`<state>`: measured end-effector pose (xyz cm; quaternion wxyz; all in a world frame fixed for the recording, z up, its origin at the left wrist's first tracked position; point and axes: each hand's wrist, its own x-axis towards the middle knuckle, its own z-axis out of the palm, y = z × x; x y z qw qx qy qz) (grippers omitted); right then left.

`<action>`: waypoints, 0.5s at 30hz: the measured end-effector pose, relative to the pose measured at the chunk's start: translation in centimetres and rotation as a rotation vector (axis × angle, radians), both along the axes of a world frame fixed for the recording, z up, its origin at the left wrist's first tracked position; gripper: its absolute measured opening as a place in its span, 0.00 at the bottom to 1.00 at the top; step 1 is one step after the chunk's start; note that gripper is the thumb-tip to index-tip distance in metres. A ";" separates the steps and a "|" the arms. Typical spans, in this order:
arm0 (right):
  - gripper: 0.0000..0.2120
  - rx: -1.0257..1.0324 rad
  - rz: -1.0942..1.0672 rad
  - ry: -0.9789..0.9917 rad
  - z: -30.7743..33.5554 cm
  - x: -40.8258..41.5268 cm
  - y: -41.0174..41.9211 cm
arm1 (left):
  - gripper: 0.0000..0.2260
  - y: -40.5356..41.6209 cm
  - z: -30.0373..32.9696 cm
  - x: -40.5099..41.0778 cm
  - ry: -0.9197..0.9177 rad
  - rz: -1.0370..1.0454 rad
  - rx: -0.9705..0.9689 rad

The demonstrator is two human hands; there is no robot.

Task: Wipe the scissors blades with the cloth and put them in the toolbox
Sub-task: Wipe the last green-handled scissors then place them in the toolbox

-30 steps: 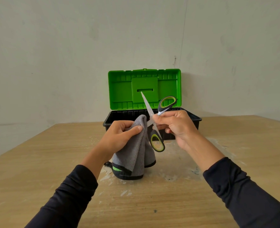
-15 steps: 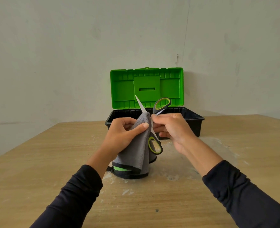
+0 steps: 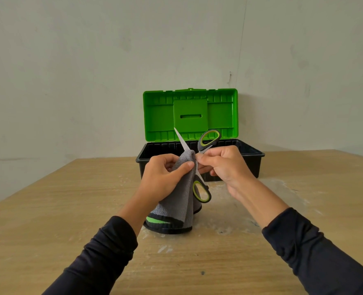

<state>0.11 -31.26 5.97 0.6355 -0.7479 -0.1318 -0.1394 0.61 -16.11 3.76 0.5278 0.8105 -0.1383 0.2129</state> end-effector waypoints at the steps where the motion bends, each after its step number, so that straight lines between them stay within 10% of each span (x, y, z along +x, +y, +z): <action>1: 0.08 -0.002 -0.003 -0.015 0.0 0.0 0.0 | 0.09 0.0 0.1 -0.1 0.031 -0.023 -0.029; 15: 0.09 0.050 -0.021 -0.064 -0.1 0.5 -0.4 | 0.09 0.6 0.1 -0.4 0.113 -0.110 -0.080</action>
